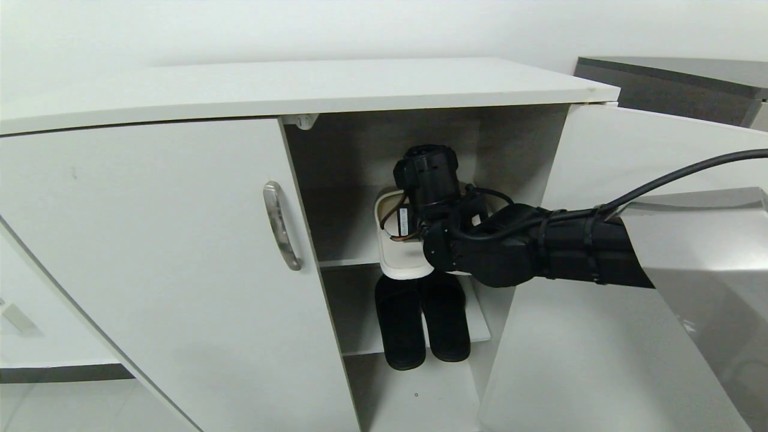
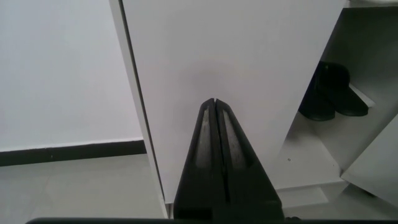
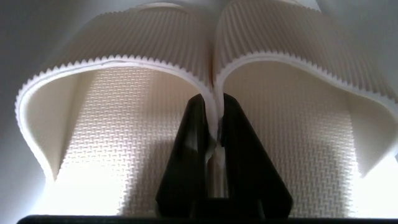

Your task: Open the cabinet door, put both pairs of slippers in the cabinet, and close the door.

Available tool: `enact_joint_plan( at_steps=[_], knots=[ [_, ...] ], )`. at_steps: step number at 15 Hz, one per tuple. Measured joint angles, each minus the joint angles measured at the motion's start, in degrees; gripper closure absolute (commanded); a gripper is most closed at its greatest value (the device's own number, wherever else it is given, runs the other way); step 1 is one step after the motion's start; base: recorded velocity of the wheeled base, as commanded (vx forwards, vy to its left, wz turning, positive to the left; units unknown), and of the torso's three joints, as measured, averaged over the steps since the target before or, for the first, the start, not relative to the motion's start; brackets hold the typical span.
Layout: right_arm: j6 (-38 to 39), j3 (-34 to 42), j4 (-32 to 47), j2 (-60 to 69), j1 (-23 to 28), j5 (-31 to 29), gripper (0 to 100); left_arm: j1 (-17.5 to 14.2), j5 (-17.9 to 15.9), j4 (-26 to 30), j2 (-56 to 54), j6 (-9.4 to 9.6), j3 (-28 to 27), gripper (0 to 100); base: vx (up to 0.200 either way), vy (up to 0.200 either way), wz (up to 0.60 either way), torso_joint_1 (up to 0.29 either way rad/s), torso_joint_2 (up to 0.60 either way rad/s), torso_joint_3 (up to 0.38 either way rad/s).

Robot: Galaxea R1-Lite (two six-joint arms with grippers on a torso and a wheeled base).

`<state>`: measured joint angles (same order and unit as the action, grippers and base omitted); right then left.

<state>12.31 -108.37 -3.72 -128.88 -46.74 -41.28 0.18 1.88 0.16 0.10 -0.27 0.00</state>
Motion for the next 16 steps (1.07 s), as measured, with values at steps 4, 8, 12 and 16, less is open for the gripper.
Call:
enact_joint_plan(
  at_steps=[4, 8, 12, 16],
  knots=[
    [0.05, 0.90, 0.05, 0.33, -0.17, -0.18, 0, 0.00, 0.00, 0.00, 0.00, 0.02, 0.00, 100, 0.000, 0.000, 0.00, 0.000, 0.00, 0.000],
    [0.09, 6.14, 0.09, 4.13, -1.60, -0.40, 0, 0.00, 0.01, 0.00, 0.00, 0.02, 0.00, 100, 0.000, 0.000, 0.00, 0.000, 0.00, 0.000],
    [0.33, 12.46, 0.00, 9.62, -4.50, -2.02, 0, 0.00, 0.01, 0.02, 0.00, 0.02, 0.00, 100, 0.000, 0.000, 0.00, 0.000, 0.00, 0.000],
    [0.63, 20.98, -1.43, 15.68, -7.73, -2.38, 0, 0.00, 0.01, 0.02, 0.00, 0.05, 0.00, 100, 0.000, 0.000, 0.00, 0.000, 0.00, 0.000]
  ],
)
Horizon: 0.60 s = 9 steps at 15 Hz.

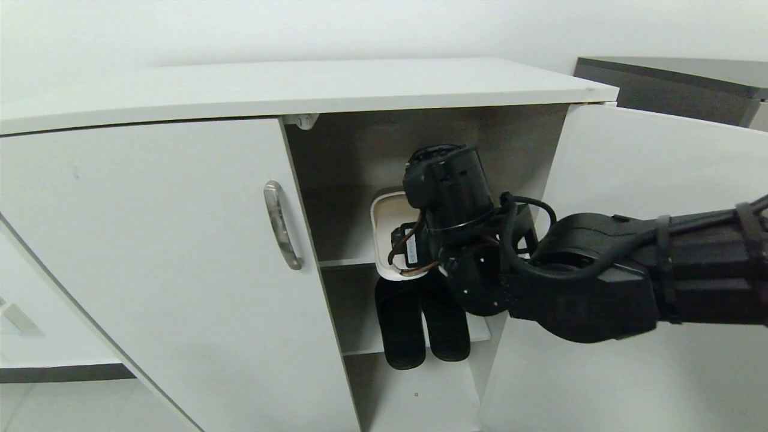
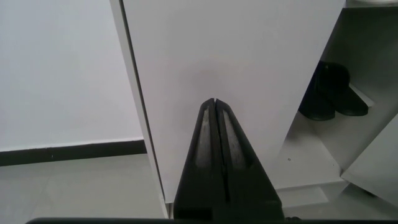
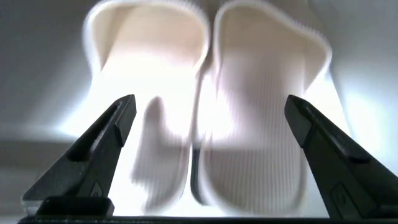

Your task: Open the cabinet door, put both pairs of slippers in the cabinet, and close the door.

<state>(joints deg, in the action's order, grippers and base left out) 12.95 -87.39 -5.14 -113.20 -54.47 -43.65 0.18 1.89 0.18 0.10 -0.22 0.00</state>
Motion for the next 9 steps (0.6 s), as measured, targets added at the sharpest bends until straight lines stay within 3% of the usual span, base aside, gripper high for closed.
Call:
enact_joint_plan(
  at_steps=[8, 9],
  knots=[
    [-0.01, 28.57, -16.99, 16.21, -7.94, 7.97, 0, 0.00, -0.06, 0.00, 0.00, 0.04, 0.00, 100, 0.000, 0.000, 0.00, 0.000, 0.00, 0.000],
    [-0.17, 31.33, -20.55, 17.14, -8.46, 8.19, 100, 0.00, -0.09, 0.00, 0.00, 0.06, 0.00, 100, 0.000, 0.000, 0.00, 0.000, 0.00, 0.000]
  ],
)
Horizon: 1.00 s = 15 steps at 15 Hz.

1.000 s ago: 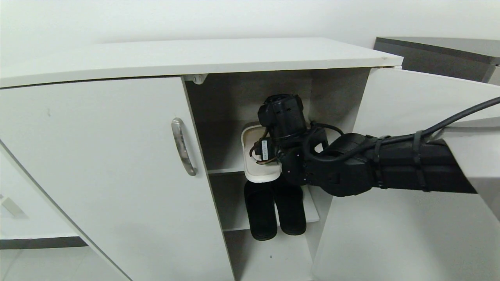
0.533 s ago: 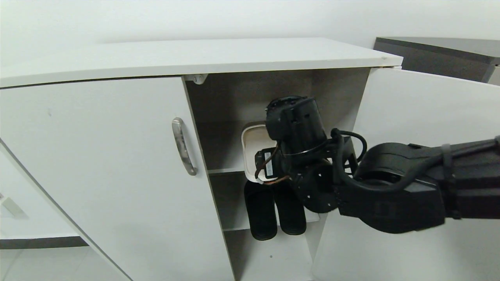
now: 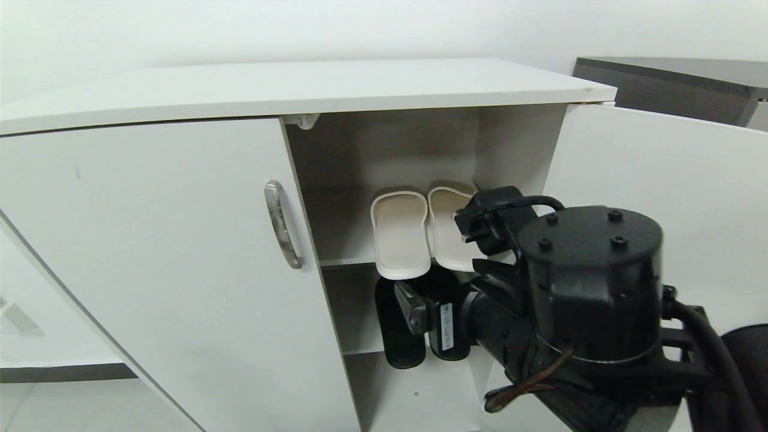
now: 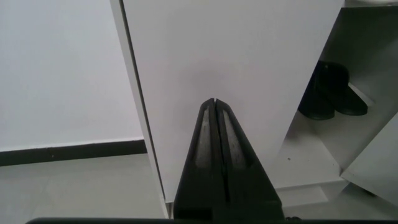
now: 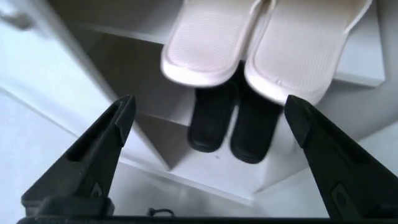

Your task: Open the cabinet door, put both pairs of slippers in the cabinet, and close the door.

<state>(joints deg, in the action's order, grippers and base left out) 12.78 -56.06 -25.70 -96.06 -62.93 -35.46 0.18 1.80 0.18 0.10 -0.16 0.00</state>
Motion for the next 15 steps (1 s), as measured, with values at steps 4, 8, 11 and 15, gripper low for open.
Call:
enact_joint_plan(
  at_steps=[4, 8, 11, 15],
  knots=[
    [-1.06, 5.18, -5.23, 1.61, -0.71, 0.32, 100, 0.00, 0.07, 0.00, 0.00, -0.02, 0.00, 100, 0.000, 0.000, 0.00, 0.000, 0.00, 0.000],
    [-1.04, 5.77, -5.28, 1.94, -0.71, 1.23, 100, 0.00, 0.09, 0.00, 0.00, 0.02, 0.00, 100, 0.000, 0.000, 0.00, 0.000, 0.00, 0.000],
    [-0.99, 5.85, -5.32, 1.72, -0.57, 1.66, 100, 0.00, 0.05, 0.00, 0.00, 0.00, 0.00, 100, -0.067, 0.000, 0.00, -0.001, 0.00, 0.001],
    [-0.84, 6.05, -5.32, 1.02, -0.49, 2.43, 100, 0.00, -0.04, 0.00, 0.00, 0.00, 0.00, 100, -0.200, 0.000, 0.00, 0.006, 0.00, 0.002]
  ],
)
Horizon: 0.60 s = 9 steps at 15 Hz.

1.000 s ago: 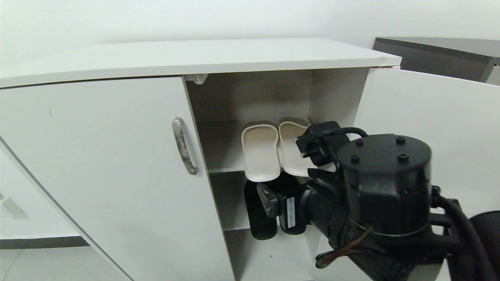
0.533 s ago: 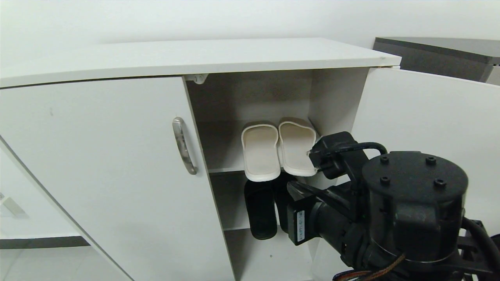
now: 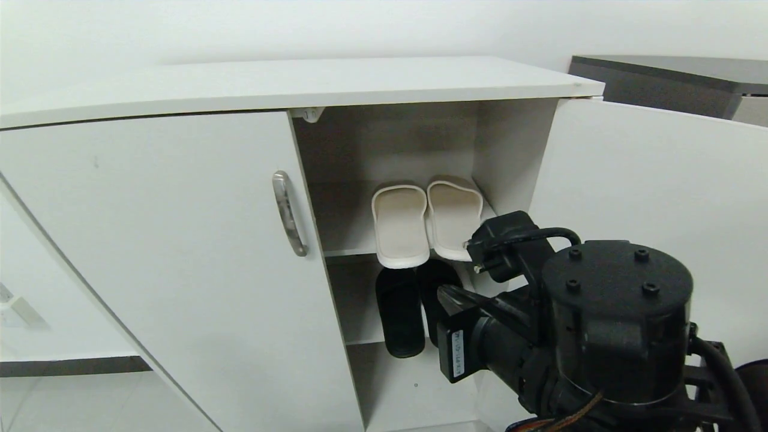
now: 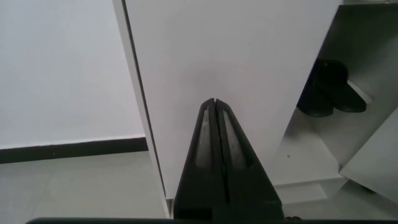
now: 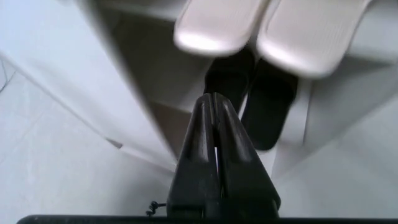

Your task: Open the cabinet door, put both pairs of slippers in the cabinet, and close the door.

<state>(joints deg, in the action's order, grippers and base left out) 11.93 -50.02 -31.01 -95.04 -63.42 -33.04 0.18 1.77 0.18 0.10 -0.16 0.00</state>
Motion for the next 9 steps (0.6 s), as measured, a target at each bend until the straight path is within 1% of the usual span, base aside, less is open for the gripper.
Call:
enact_joint_plan(
  at_steps=[7, 9],
  knots=[
    [0.18, 0.33, 0.04, -1.10, 0.57, 0.26, 100, 0.00, -0.02, 0.02, 0.00, 0.00, 0.00, 100, -0.200, 0.000, 0.00, 0.001, 0.00, 0.003],
    [0.18, 0.63, 0.01, -1.21, 0.94, 1.21, 100, -0.02, -0.02, 0.02, 0.00, 0.00, 0.00, 100, -0.200, 0.000, 0.00, 0.007, 0.00, 0.005]
  ],
)
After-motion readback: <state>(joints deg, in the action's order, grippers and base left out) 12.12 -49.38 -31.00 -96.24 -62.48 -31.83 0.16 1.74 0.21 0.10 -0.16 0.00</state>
